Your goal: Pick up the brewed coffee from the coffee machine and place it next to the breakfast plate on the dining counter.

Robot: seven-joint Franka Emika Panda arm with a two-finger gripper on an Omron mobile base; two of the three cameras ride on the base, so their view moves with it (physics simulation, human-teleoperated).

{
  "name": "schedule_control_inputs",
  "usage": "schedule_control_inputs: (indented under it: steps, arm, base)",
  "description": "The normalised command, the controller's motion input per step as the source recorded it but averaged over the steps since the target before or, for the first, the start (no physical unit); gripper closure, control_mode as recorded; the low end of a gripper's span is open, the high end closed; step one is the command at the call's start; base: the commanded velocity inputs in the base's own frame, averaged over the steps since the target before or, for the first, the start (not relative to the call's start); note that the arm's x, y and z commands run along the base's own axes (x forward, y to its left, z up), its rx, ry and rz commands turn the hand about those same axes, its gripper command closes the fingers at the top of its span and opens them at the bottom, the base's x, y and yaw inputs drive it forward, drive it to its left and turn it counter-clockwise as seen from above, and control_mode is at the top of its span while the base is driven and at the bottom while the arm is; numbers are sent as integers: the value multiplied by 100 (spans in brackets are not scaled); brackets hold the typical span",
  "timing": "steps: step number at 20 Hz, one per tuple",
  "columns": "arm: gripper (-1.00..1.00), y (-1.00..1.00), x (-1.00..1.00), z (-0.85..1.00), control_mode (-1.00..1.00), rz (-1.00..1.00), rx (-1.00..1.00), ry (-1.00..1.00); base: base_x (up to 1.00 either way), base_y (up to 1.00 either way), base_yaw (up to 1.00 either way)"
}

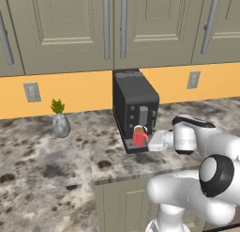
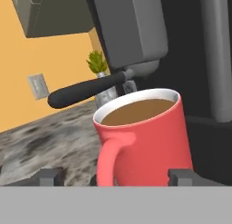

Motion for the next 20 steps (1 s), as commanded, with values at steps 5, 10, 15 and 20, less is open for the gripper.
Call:
schedule_control_inputs:
  steps: [5, 10, 15, 20]
  arm:
    - [100, 22, -2, -24, -100, -11, 0, 0]
    - [100, 1, -31, -8, -100, -3, 0, 1]
    - [100, 0, -45, 0, -100, 0, 0, 0]
    - [100, 0, -57, 0, -100, 0, 0, 0]
  base:
    - [0, 0, 0]
    - [0, 0, 0]
    - [0, 0, 0]
    - [0, 0, 0]
